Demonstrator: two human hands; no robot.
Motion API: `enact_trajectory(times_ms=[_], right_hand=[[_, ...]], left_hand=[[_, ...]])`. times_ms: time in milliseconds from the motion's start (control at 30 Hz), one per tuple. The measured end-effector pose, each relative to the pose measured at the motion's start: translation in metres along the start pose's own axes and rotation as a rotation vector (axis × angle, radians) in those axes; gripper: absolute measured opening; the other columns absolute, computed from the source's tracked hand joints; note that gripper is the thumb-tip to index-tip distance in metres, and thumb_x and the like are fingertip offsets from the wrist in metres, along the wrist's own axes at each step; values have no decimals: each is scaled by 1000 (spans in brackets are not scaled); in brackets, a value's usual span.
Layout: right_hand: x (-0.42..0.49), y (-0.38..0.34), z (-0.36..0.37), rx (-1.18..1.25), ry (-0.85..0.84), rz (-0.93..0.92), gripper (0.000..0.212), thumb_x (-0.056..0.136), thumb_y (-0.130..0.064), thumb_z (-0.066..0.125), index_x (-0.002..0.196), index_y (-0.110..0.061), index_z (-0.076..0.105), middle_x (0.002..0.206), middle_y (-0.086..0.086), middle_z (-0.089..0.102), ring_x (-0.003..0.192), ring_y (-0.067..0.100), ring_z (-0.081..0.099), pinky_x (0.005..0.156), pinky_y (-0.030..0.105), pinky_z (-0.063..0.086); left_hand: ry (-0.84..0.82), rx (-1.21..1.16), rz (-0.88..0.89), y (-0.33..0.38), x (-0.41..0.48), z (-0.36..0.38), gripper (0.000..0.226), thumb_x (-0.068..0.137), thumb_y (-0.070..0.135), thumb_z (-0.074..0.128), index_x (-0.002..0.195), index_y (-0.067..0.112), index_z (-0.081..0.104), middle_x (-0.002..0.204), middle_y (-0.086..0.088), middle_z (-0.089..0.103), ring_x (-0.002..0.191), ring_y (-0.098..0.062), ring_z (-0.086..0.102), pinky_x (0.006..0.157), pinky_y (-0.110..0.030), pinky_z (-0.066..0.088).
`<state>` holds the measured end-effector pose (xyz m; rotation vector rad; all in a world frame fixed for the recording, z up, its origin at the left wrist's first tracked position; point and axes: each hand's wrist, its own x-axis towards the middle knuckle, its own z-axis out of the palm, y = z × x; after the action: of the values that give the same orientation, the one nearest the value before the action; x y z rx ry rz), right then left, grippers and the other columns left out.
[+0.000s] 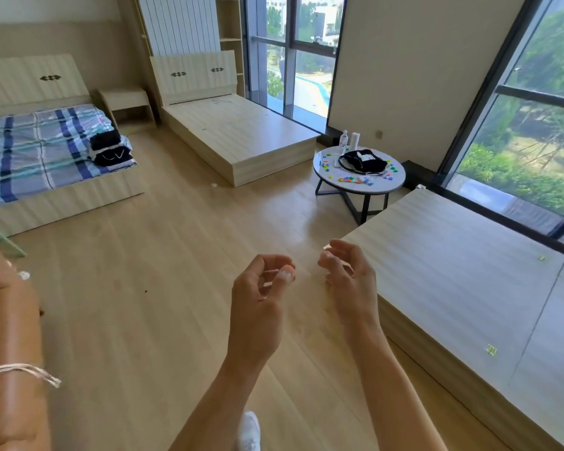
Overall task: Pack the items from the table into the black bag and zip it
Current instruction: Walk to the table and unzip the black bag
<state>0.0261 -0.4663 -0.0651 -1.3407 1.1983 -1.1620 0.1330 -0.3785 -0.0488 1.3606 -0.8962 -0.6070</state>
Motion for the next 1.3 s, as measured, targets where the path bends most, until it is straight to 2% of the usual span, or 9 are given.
enact_trajectory(times_ms=[200,267,533,767,1100,1300], right_hand=[[109,-10,44,-30,61,-11,20,95,-24,65,114,-28,65,108,-4,69,105,24,67,95,51,54],[145,-14,58,-26,85,-14,17,95,-24,64,110,-32,64,106,-4,69,105,24,67,94,52,55],[262,-5,97,-22,167,15,23,95,-27,63,118,-27,63,103,-9,68,101,19,69,95,51,54],[419,25,134,13,170,55,23,95,-26,63,118,-25,62,108,-2,68,101,20,69,92,46,56],[644,31,180,13,102,78,20,94,-22,66,114,-23,63,101,-1,69,93,20,71,90,47,56],[759,55,204,-3,163,119,20,93,-22,66,113,-25,63,101,0,69,94,21,71,90,45,55]], left_hand=[[-65,-44,-9,-21,130,10,15,84,28,56,90,23,70,89,2,74,89,-20,70,81,-37,54],[-91,-43,2,-25,174,14,15,85,29,56,90,25,69,89,4,74,89,-19,70,80,-36,54],[-156,-58,-11,-58,306,35,16,88,31,54,89,32,70,89,3,74,88,-20,70,80,-38,54],[-171,-19,-34,-97,439,86,16,87,29,54,89,27,70,90,1,74,89,-21,70,81,-40,53],[-152,-28,-56,-120,643,166,19,87,27,54,93,18,70,89,-3,74,90,-23,69,83,-42,53],[-219,-28,-91,-162,764,207,17,87,29,55,92,23,70,90,-3,74,90,-23,69,83,-42,52]])
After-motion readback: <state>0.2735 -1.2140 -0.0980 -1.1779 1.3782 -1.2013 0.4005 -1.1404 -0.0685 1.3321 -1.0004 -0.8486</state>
